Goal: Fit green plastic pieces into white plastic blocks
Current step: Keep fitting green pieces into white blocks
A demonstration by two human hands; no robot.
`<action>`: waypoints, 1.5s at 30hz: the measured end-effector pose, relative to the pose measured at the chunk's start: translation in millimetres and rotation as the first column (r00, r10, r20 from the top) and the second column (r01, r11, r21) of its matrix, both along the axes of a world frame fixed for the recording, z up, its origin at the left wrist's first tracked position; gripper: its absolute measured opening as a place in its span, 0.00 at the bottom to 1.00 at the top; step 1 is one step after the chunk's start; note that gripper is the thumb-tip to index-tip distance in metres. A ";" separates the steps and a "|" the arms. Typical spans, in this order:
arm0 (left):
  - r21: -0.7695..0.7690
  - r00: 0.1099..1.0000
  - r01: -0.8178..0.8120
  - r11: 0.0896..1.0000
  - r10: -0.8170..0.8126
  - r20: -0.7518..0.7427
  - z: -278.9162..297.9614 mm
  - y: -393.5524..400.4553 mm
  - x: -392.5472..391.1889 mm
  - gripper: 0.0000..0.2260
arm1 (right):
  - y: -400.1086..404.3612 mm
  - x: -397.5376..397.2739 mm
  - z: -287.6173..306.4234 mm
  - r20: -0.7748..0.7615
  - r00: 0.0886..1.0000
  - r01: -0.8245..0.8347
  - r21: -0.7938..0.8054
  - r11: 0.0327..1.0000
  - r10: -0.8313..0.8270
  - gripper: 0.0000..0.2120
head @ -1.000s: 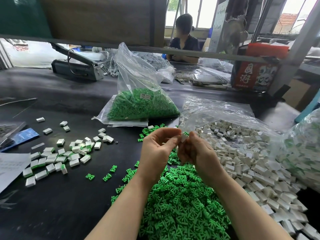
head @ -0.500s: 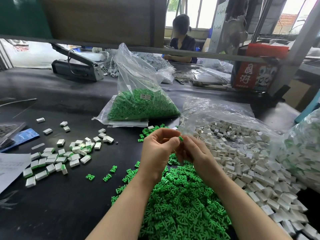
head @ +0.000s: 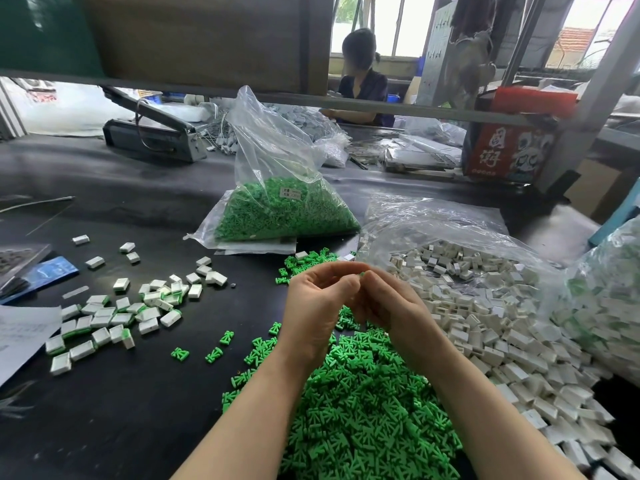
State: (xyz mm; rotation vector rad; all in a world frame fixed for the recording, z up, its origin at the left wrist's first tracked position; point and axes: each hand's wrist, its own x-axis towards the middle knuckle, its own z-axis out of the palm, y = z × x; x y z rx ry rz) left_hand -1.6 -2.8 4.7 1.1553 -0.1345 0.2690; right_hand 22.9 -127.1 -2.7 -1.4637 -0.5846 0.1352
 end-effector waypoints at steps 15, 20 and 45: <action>0.057 0.999 -0.029 0.998 0.028 0.018 -2.0 -0.2 -0.6 0.06 | -0.9 0.2 -1.3 -0.095 0.994 -0.058 0.014 0.998 0.059 0.27; 0.057 0.999 -0.029 0.998 0.028 0.016 -4.1 0.9 0.6 0.05 | -0.8 -0.9 1.1 -0.121 0.990 -0.067 0.014 0.998 0.068 0.29; 0.019 0.999 -0.033 0.999 0.033 -0.012 -3.6 -3.5 1.2 0.08 | 1.8 -2.0 -0.7 -0.021 1.000 0.009 -0.031 0.999 -0.010 0.20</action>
